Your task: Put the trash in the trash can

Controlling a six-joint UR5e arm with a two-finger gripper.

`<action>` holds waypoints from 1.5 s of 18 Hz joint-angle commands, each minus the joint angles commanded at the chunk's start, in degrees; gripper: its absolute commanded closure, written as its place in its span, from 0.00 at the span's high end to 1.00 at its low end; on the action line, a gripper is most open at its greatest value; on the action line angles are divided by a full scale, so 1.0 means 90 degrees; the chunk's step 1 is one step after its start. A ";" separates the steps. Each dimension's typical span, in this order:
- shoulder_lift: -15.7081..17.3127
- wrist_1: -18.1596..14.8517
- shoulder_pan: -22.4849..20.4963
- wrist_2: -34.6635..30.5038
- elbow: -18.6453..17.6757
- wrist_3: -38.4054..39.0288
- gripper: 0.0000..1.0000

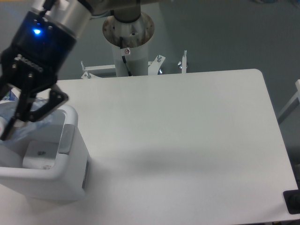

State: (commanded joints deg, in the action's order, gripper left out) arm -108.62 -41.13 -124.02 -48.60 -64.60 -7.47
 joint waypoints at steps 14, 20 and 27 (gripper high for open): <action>-0.0304 0.0010 0.0528 -0.0029 -0.0790 -0.0887 0.52; -0.0196 0.0000 0.0469 -0.0049 -0.0928 -0.0938 1.00; -0.0138 -0.0009 -0.0388 -0.0673 -0.1356 -0.0928 1.00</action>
State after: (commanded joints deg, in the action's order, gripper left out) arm -109.86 -41.22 -127.51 -54.66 -76.81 -15.82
